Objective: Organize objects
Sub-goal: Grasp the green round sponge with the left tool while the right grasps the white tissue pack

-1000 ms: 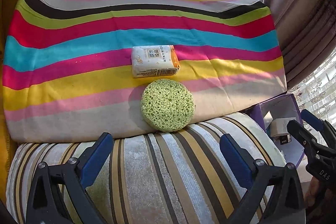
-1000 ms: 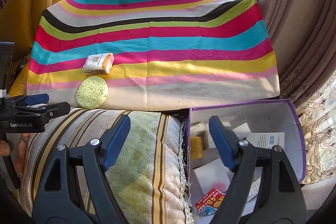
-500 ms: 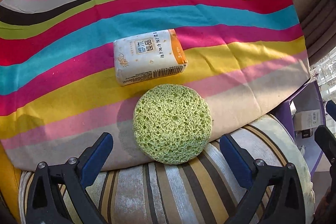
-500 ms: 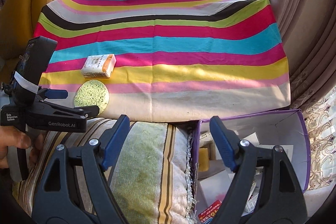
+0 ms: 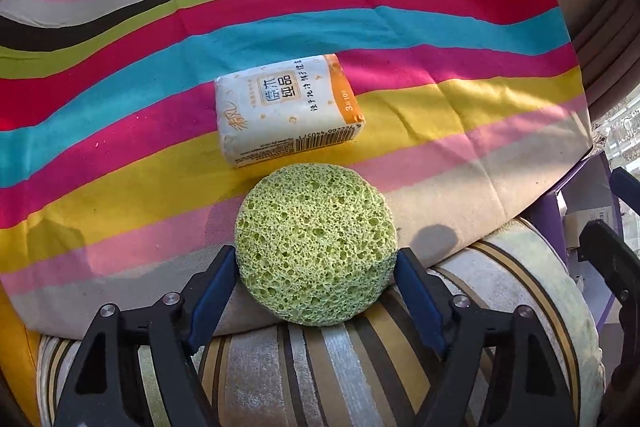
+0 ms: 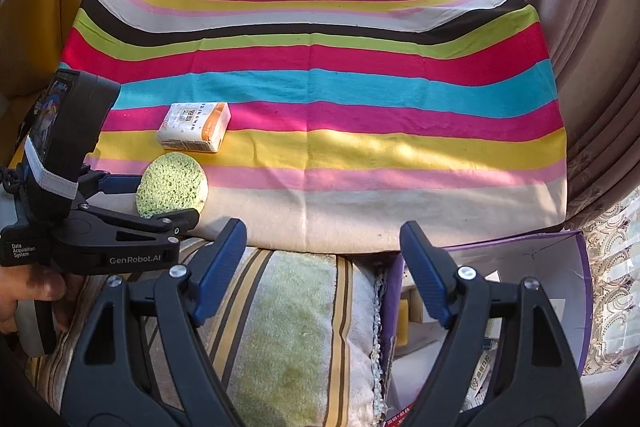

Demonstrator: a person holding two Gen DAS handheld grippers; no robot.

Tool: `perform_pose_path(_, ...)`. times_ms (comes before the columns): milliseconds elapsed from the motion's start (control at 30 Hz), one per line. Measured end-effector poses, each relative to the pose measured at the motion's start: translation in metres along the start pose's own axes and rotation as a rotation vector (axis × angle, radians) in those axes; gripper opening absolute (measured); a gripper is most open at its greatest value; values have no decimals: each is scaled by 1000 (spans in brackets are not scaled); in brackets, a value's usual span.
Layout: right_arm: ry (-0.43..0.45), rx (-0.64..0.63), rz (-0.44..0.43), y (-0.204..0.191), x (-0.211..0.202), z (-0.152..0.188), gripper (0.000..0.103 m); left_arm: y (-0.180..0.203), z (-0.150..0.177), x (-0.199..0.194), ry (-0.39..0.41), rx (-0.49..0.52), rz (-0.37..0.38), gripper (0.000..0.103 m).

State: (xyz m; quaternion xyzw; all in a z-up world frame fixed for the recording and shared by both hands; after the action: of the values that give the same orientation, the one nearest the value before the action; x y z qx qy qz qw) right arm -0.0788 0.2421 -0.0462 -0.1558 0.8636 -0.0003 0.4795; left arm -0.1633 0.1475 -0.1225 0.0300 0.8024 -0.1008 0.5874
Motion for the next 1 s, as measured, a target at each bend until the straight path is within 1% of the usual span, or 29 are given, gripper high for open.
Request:
perform_pose_path(167,-20,-22,-19,-14,12,-7,84,-27,3,-15,34,-92,37,79)
perform_pose_path(267,-30,-35,-33,-26,22,-14,86,-42,8,-24,46,-153,43,79)
perform_pose_path(400,-50,-54,-72,-46,37,-21,90,-71,9,-29,70,-225,40,79)
perform_pose_path(567,-70,-50,-111,-70,59,-34,94,-102,13,-33,109,-308,14,79)
perform_pose_path(667,-85,-56,-109,-80,73,-40,94,-118,14,-33,132,-352,-10,79)
perform_pose_path(767,-91,-53,-97,-87,86,-47,94,-130,14,-29,139,-397,-20,79)
perform_pose_path(1000,-87,-46,-86,-100,109,-64,95,-148,16,-29,167,-441,-81,79)
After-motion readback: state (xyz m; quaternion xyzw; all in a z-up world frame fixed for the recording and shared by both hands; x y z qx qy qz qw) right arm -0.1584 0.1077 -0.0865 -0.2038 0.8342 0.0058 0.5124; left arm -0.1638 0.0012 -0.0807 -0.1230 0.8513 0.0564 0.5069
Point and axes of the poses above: each gripper's, at about its wrist camera, not at the fingertips, and x roughly the way its jaws point, y to its right, z to its underside, the point moved 8 cm from there along x, roughly the way its jaws point, and after that the axes turned 14 degrees about -z, right-handed, at the moved point
